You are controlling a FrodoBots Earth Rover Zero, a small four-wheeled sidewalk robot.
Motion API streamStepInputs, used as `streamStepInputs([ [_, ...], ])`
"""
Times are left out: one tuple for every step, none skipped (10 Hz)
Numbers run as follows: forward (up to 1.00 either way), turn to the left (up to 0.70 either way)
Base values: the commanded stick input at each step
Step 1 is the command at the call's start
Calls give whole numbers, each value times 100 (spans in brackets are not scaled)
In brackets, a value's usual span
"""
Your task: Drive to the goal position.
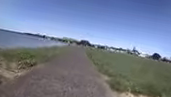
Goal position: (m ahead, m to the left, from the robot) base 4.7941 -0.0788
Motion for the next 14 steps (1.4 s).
streamStepInputs([
  [70,0],
  [70,0],
  [70,0],
  [70,0],
  [70,0],
  [70,0],
  [70,0],
  [70,0],
  [70,0],
  [70,0],
  [70,0],
  [70,0],
  [70,0],
  [70,0],
])
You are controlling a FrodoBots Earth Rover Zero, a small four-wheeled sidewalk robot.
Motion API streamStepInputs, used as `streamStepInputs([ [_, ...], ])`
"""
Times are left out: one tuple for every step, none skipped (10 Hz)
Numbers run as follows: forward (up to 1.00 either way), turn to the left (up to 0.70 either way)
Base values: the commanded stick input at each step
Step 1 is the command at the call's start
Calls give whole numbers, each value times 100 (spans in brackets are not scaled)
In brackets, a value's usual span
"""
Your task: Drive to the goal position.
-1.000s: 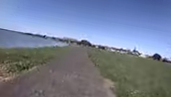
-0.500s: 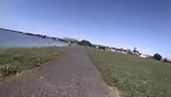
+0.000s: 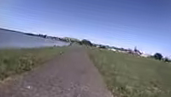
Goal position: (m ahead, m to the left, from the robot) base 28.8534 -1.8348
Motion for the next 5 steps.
streamStepInputs([
  [70,0],
  [70,0],
  [70,0],
  [70,0],
  [70,0],
])
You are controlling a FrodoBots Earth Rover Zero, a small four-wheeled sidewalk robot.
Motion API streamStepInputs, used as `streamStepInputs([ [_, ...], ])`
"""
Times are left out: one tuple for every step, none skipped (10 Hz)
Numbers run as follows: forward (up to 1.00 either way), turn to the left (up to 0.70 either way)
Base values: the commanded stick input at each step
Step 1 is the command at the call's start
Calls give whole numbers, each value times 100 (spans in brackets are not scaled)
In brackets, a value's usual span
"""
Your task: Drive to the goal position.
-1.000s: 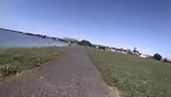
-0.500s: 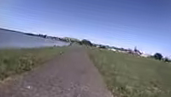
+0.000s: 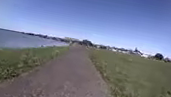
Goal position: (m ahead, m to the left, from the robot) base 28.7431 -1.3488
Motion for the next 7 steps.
streamStepInputs([
  [70,0],
  [70,0],
  [70,0],
  [70,0],
  [70,0],
  [70,0],
  [70,0],
])
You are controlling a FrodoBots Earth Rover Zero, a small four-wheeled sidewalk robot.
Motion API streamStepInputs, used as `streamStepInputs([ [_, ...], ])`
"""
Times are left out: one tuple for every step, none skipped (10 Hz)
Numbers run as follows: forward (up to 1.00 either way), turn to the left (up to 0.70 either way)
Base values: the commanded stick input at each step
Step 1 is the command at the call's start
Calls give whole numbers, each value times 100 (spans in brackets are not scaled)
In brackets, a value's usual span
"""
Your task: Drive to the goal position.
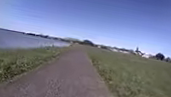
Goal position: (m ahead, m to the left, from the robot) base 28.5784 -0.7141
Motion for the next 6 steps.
streamStepInputs([
  [70,0],
  [70,0],
  [70,0],
  [70,0],
  [70,0],
  [70,0],
])
